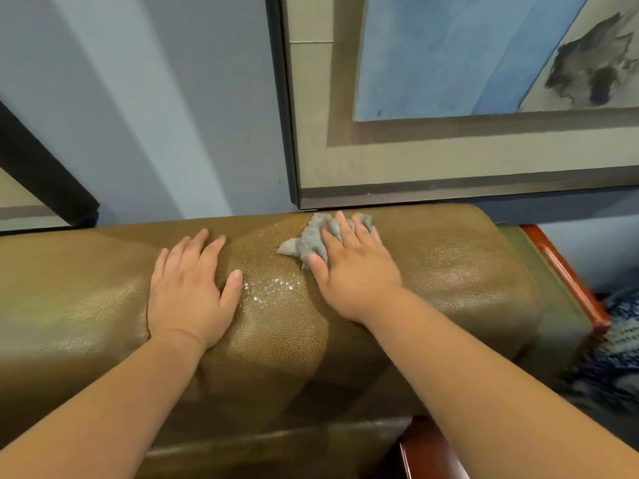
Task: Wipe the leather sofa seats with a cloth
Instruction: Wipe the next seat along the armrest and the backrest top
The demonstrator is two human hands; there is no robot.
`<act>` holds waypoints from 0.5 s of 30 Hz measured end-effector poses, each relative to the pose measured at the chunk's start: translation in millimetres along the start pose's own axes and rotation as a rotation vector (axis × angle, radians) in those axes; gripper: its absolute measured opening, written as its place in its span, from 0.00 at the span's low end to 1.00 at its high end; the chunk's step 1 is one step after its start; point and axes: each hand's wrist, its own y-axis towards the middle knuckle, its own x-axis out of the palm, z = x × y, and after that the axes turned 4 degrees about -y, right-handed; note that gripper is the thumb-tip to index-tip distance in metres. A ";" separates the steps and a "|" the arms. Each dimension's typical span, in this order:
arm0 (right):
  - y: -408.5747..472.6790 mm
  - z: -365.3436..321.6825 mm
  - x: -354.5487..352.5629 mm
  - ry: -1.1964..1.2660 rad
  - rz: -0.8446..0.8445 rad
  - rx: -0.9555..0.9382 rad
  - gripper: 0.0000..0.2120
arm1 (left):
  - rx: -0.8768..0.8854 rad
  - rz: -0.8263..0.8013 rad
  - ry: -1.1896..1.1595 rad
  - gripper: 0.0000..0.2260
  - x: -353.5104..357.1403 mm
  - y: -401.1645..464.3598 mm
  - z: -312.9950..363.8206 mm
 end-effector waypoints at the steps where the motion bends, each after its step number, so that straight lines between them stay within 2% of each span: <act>1: 0.5 8.3 -3.0 -0.002 -0.008 -0.013 0.33 | 0.003 0.005 0.004 0.30 0.1 0.4 -0.1; 3: 0.1 50.3 -8.0 -0.018 0.021 0.110 0.31 | 0.007 0.013 0.015 0.30 1.7 0.6 0.0; 5: -0.9 97.8 -14.5 -0.049 0.024 0.365 0.30 | -0.002 0.017 0.029 0.30 2.6 0.1 -0.1; 7: 5.3 101.9 -16.0 -0.050 0.016 0.519 0.30 | -0.003 0.014 0.037 0.30 2.9 0.0 -0.6; 9: 18.3 51.8 -12.2 -0.006 0.037 0.454 0.30 | 0.001 0.010 0.036 0.30 0.9 -0.6 -0.3; 12: 25.1 -47.9 -3.9 0.047 0.024 0.083 0.29 | 0.001 0.014 0.032 0.29 0.6 0.3 0.0; 14: 20.6 -68.1 -3.0 0.033 -0.007 -0.086 0.29 | 0.000 0.011 0.031 0.29 1.0 0.5 -0.3; 15: 20.1 -55.3 -3.9 0.020 -0.016 -0.099 0.29 | 0.003 0.012 0.031 0.29 1.1 0.2 -0.5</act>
